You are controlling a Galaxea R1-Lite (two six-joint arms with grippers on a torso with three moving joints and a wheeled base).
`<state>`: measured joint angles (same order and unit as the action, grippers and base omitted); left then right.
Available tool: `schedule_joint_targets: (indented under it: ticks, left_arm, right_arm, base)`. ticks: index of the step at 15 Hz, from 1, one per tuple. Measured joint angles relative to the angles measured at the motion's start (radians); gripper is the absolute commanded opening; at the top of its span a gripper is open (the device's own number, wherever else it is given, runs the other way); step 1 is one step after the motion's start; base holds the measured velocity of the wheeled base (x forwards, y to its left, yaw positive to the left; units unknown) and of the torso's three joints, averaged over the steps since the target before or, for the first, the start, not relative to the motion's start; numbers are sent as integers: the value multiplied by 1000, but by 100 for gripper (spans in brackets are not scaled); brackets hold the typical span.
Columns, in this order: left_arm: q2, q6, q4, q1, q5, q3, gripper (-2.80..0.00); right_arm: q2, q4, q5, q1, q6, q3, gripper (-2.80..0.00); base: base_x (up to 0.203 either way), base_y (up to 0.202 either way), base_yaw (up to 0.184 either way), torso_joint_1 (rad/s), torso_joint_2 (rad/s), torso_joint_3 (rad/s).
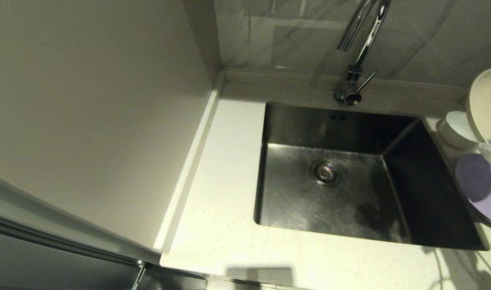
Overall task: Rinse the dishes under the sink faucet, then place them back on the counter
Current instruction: Put a plate back to the table from the sink
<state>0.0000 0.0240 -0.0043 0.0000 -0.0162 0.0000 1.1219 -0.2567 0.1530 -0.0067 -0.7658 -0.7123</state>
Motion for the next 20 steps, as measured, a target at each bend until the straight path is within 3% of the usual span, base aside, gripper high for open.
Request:
schedule_joint_targets:
  ticks: [4, 7, 12, 14, 20]
  left_arm:
    - [0, 0, 0, 0, 0, 0, -280]
    - [0, 0, 0, 0, 0, 0, -280]
    - [0, 0, 0, 0, 0, 0, -280]
    - [0, 0, 0, 0, 0, 0, -280]
    - [0, 0, 0, 0, 0, 0, -280]
  right_arm:
    - [-143, 163, -92, -238, -61, 205, -280]
    - [-259, 171, -196, -382, -100, 401, -280]
    - [-407, 171, -280, -591, -203, 615, -280]
    - [-415, 167, -325, -630, -230, 651, -280]
    - [-345, 106, -327, -644, -260, 666, -280]
  base:
    - [0, 0, 0, 0, 0, 0]
    - [0, 0, 0, 0, 0, 0]
    - [0, 0, 0, 0, 0, 0]
    - [0, 0, 0, 0, 0, 0]
    - [0, 0, 0, 0, 0, 0]
